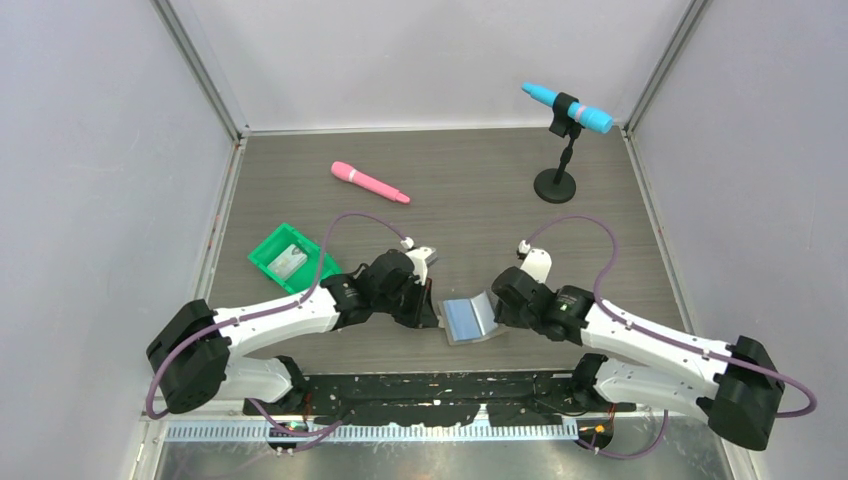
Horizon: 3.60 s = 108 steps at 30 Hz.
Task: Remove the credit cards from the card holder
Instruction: Open the card holder at the center of the board.
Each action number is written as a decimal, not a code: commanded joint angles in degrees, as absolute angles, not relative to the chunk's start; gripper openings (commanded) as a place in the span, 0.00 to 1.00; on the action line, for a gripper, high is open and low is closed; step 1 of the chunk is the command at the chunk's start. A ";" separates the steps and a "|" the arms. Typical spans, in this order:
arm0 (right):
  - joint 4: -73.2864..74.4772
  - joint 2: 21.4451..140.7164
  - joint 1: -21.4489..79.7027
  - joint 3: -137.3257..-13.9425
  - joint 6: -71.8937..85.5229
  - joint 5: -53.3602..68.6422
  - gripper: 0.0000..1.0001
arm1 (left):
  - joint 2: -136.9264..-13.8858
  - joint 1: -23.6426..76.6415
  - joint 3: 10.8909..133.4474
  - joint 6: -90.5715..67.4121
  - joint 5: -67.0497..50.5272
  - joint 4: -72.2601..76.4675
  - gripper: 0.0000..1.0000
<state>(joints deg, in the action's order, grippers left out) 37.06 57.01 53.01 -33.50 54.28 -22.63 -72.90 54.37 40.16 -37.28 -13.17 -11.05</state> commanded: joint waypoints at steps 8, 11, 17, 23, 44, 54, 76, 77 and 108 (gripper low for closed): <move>33.29 48.45 53.97 -38.41 52.33 -18.51 0.47 | -72.77 54.23 41.82 -37.80 -14.94 -7.68 0.00; 27.41 48.97 54.30 -37.56 51.46 -14.88 0.46 | -72.61 54.17 41.88 -37.56 -14.94 -8.10 0.00; 22.00 55.74 55.18 -37.42 50.85 -10.49 0.52 | -72.51 54.15 41.92 -37.42 -14.96 -8.53 0.00; 17.02 62.75 55.54 -36.90 50.82 -7.70 0.58 | -72.43 54.23 41.92 -37.28 -14.96 -8.61 0.00; 16.53 71.74 55.10 -33.94 45.78 -10.58 0.69 | -69.94 54.14 40.17 -35.60 -12.57 -9.85 0.00; 20.16 68.84 55.10 -33.81 44.97 -13.95 0.67 | -70.18 54.15 40.34 -35.42 -11.90 -10.50 0.00; 25.47 62.67 55.10 -33.97 43.60 -16.88 0.60 | -69.72 54.21 40.08 -35.14 -10.54 -11.63 0.00; 25.70 62.62 55.11 -34.11 43.60 -16.92 0.60 | -69.65 54.19 40.12 -35.20 -10.55 -11.68 0.00; 34.23 58.73 54.93 -34.87 43.45 -21.02 0.55 | -73.22 54.14 41.03 -36.53 -6.16 -14.76 0.03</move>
